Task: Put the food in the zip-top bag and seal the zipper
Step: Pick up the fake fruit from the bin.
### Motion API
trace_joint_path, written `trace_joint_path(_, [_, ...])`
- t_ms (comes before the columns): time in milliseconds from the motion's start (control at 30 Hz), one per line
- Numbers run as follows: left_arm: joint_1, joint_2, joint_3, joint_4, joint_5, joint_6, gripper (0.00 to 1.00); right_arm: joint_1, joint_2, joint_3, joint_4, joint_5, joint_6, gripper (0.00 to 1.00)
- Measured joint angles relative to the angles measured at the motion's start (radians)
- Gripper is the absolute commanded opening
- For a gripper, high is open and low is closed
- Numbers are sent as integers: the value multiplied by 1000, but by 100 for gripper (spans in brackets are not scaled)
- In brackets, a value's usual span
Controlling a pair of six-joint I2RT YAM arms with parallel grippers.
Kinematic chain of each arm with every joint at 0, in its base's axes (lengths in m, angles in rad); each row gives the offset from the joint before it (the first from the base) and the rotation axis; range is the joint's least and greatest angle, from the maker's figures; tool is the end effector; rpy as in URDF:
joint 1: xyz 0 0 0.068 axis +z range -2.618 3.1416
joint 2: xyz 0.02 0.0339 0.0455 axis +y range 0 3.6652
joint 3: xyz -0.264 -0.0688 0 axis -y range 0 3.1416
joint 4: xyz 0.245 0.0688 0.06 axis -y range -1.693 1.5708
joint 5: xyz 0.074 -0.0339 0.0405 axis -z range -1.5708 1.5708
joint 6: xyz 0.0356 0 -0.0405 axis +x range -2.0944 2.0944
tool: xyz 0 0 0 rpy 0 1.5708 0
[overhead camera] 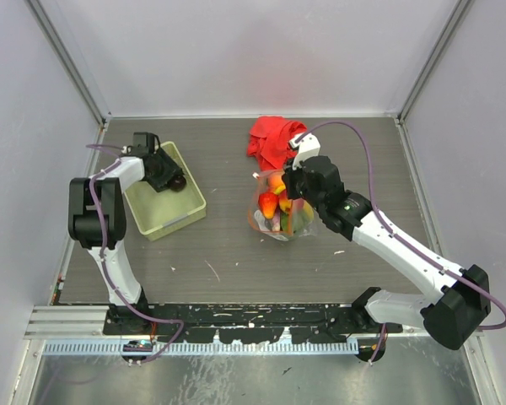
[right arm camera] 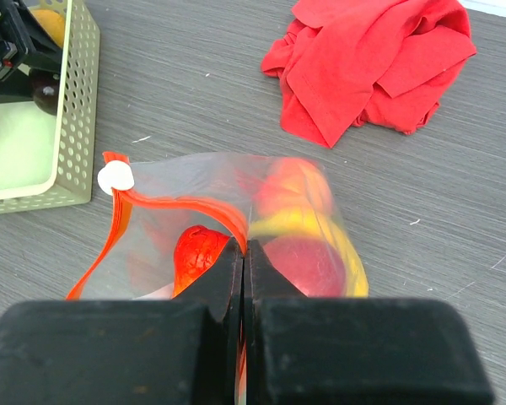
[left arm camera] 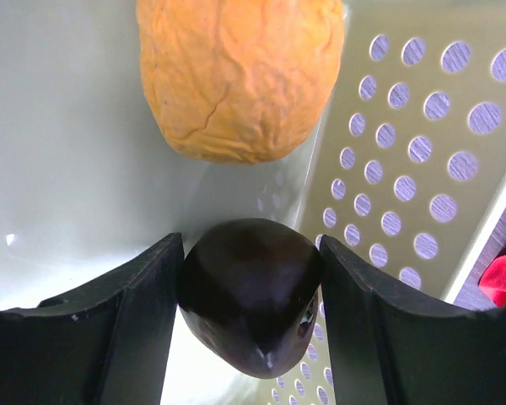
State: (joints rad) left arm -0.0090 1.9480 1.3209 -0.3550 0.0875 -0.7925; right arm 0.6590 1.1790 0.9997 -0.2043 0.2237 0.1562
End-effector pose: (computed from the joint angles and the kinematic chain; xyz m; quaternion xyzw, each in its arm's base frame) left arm 0.4116 -0.0068 0.1727 -0.3533 0.8885 -0.1516 0.2505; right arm 0.2197 0.1602 0.3322 -0.1444 0.8134 0.1354 0.5470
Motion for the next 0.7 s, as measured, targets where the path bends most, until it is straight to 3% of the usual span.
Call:
trace_joint_path(267, [1, -83, -85, -1, 5, 1, 48, 0, 0, 0, 2, 0, 0, 1])
trace_joint_path(700, [-14, -416, -267, -1, 39, 0, 46, 0, 0, -1, 2, -29, 5, 0])
